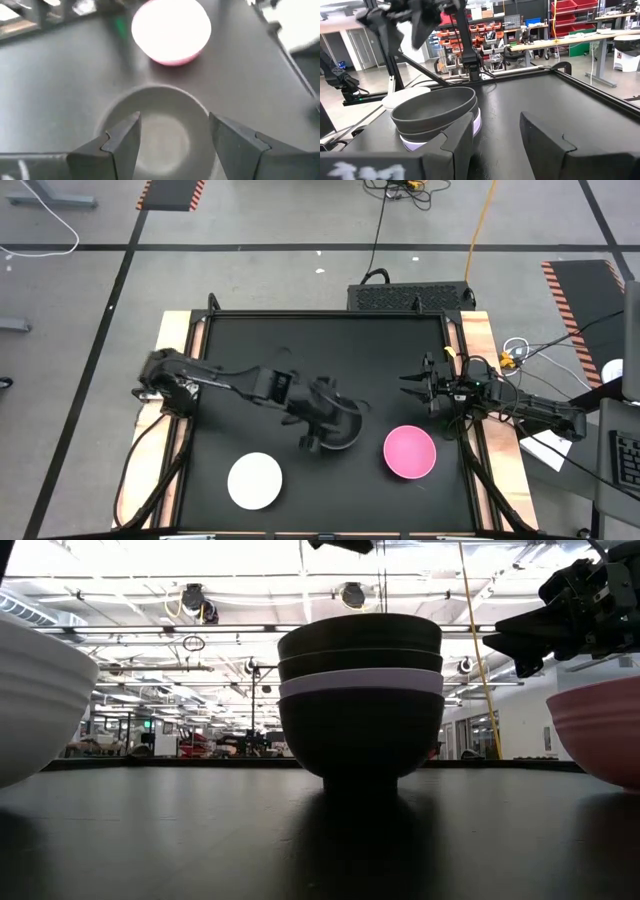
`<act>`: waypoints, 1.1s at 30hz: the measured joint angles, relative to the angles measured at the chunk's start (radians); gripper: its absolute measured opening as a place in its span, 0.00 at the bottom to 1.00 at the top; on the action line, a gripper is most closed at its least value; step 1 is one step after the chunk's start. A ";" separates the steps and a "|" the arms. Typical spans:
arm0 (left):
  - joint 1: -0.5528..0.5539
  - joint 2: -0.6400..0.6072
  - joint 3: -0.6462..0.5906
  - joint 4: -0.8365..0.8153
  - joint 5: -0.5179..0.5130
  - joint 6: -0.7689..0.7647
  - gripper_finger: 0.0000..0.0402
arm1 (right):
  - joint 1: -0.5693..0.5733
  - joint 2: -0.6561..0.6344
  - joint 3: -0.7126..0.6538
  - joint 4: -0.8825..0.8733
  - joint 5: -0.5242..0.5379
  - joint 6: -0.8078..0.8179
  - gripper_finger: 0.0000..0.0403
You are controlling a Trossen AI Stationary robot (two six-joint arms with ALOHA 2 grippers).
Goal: Nest bowls inside each other
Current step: Stack the pink bowl on top of the black bowl
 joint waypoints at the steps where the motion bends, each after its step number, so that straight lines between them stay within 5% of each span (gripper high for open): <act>1: 0.008 -0.039 -0.049 0.041 0.001 -0.003 0.58 | 0.000 0.000 0.000 0.000 0.000 0.000 0.38; 14: 0.027 -0.529 -0.745 0.569 -0.020 -0.080 0.58 | 0.000 0.005 0.000 0.000 0.000 0.004 0.38; 21: -0.002 -0.642 -0.915 0.738 0.053 -0.074 0.58 | 0.000 0.005 0.000 0.001 0.002 0.011 0.38; 28: -0.022 -0.732 -1.082 0.777 -0.158 -0.013 0.58 | 0.000 0.005 0.000 0.002 0.003 0.019 0.38; 33: 0.029 -0.891 -1.206 0.866 -0.165 0.008 0.58 | 0.000 0.005 0.000 0.002 0.003 0.023 0.38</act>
